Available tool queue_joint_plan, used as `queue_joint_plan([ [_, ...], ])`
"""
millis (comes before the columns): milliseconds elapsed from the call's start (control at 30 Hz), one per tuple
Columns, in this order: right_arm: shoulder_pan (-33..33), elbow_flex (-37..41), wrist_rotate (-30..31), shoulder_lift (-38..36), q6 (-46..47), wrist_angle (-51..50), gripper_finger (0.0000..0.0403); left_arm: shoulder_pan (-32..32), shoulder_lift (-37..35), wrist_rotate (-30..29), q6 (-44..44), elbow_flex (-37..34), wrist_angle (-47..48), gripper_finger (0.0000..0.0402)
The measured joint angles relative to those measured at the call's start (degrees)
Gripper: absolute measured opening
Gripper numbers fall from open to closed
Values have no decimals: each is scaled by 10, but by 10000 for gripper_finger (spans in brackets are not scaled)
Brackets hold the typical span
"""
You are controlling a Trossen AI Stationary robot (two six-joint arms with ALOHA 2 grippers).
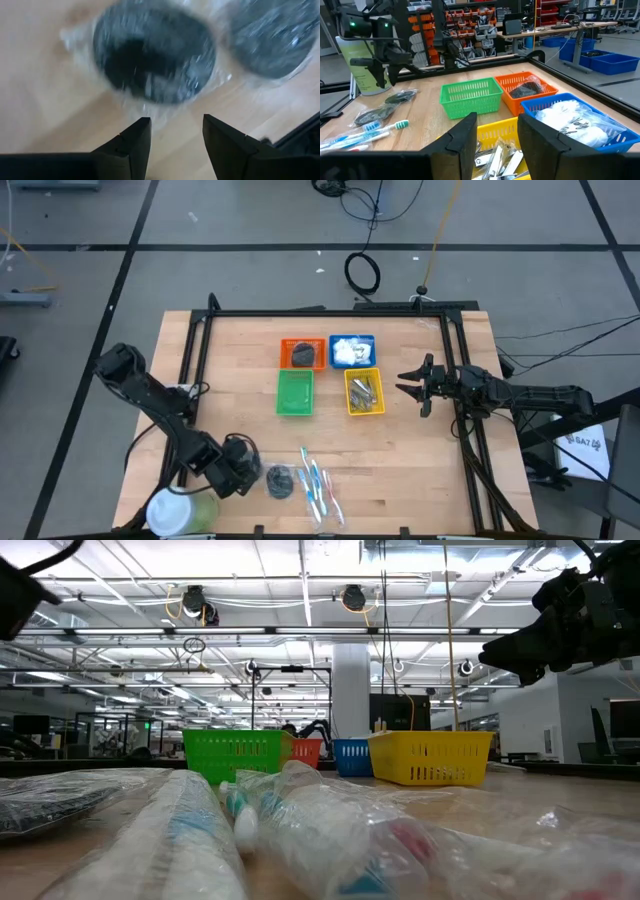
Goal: Pick & Place Travel size toiletries
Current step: Put the black hairbrush into the orange bin
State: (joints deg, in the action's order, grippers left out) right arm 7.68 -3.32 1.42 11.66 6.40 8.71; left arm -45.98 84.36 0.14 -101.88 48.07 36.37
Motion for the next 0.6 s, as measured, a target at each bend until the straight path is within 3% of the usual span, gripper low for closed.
queue_joint_plan([
  [167,0,0,0,0,0,0,130,-26,1,39,-68,0,9,164],
  [367,0,0,0,0,0,0,130,-51,1,40,-129,0,57,155],
  [600,0,0,0,0,0,0,130,-59,1,-8,-161,0,64,154],
])
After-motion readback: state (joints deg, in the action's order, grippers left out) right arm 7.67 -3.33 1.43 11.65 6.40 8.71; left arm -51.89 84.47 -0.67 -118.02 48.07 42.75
